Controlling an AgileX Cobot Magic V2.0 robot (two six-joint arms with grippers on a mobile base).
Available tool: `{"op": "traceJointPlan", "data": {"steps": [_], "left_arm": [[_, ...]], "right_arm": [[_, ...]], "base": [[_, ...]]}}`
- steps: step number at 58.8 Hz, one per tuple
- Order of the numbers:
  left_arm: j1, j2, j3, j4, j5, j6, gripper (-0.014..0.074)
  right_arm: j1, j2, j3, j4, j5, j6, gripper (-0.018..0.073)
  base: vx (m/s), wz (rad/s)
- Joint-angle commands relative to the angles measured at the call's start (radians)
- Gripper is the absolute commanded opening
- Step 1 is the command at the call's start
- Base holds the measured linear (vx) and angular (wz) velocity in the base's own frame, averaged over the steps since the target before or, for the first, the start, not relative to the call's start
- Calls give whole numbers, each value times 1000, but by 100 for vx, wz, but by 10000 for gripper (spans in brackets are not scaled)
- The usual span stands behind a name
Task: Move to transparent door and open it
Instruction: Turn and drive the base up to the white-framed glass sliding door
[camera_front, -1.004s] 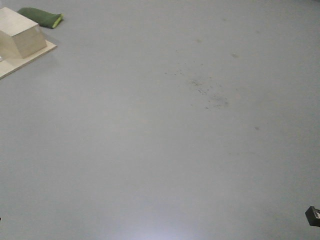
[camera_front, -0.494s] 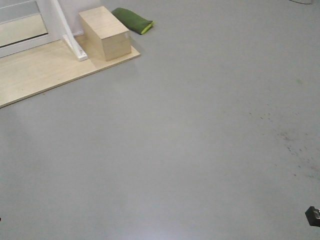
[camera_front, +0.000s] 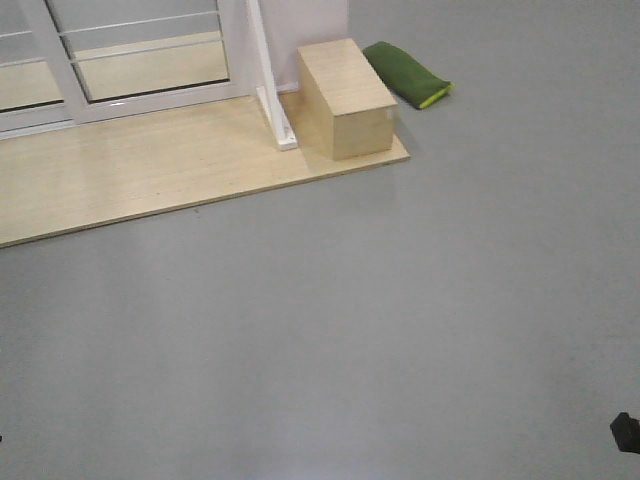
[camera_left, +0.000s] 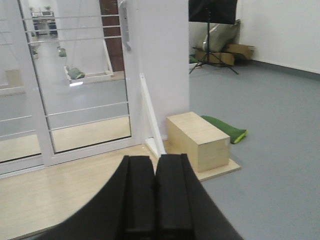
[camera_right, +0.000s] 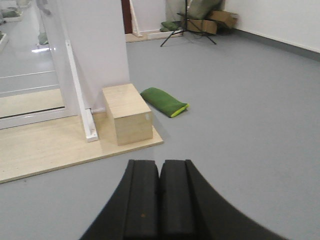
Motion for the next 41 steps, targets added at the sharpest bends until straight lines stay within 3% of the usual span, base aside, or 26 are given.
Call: {"op": "traceJointPlan", "data": {"steps": [1, 41], "left_arm": [[-4, -11, 32, -2, -85, -9, -6], [-4, -11, 32, -2, -85, -9, -6]], "right_arm": [[3, -14, 11, -6, -86, -6, -8], [3, -14, 11, -6, -86, -6, -8]], "base": [[61, 54], [62, 38]]}}
